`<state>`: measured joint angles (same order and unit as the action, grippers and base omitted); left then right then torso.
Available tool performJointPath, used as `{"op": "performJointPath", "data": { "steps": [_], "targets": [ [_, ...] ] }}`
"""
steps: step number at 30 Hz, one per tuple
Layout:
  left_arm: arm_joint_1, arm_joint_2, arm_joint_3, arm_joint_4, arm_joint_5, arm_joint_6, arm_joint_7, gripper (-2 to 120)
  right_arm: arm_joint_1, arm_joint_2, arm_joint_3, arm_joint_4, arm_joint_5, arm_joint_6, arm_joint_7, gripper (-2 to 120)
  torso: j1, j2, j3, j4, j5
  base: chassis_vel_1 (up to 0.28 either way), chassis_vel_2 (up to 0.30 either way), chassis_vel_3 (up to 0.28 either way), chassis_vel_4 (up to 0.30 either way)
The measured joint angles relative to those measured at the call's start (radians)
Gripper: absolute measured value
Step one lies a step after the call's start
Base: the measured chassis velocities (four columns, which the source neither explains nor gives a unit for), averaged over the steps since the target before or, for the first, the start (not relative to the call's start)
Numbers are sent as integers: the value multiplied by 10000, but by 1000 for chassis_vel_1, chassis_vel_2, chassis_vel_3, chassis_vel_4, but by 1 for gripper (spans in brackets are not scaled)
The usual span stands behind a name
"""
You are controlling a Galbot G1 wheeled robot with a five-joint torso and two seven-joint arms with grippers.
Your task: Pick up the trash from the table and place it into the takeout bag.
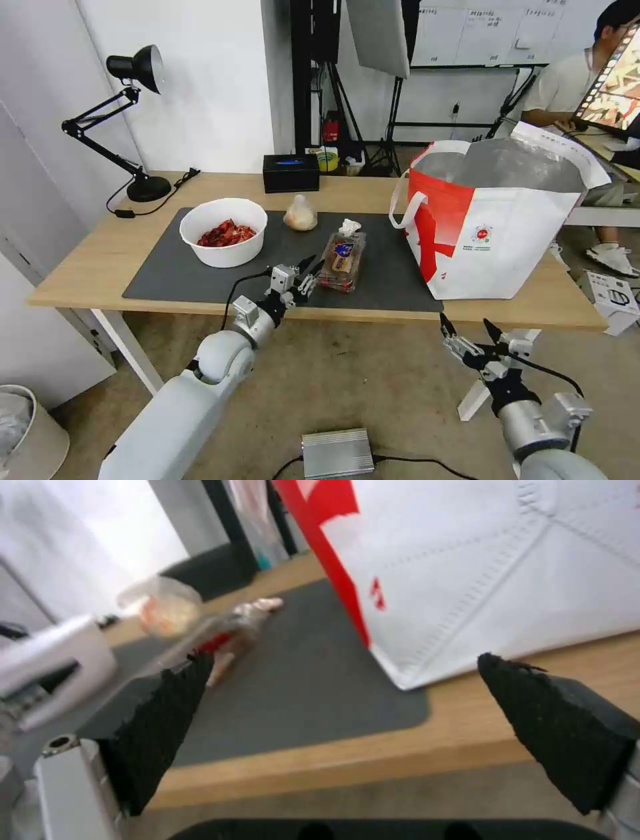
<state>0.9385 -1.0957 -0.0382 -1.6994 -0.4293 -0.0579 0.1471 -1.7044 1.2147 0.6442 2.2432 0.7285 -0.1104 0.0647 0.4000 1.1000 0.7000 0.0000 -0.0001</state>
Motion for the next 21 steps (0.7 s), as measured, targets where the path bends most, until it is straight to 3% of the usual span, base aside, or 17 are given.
{"op": "performJointPath", "data": {
  "steps": [9, 21],
  "targets": [
    [-61, 199, 441, -410, -76, -44, -325, 0, 333, -577, -85, 327, 2890, -152, 413, 100, 0, 0, 0, -2, 0, 0, 0, 0, 0],
    [-533, 128, 848, -113, -51, -54, -509, 0, 1457, -1257, -142, 121, 5032, -207, 940, 100, 0, 0, 0, -2, 1, 0, 0, 0, 0]
  ]
}}
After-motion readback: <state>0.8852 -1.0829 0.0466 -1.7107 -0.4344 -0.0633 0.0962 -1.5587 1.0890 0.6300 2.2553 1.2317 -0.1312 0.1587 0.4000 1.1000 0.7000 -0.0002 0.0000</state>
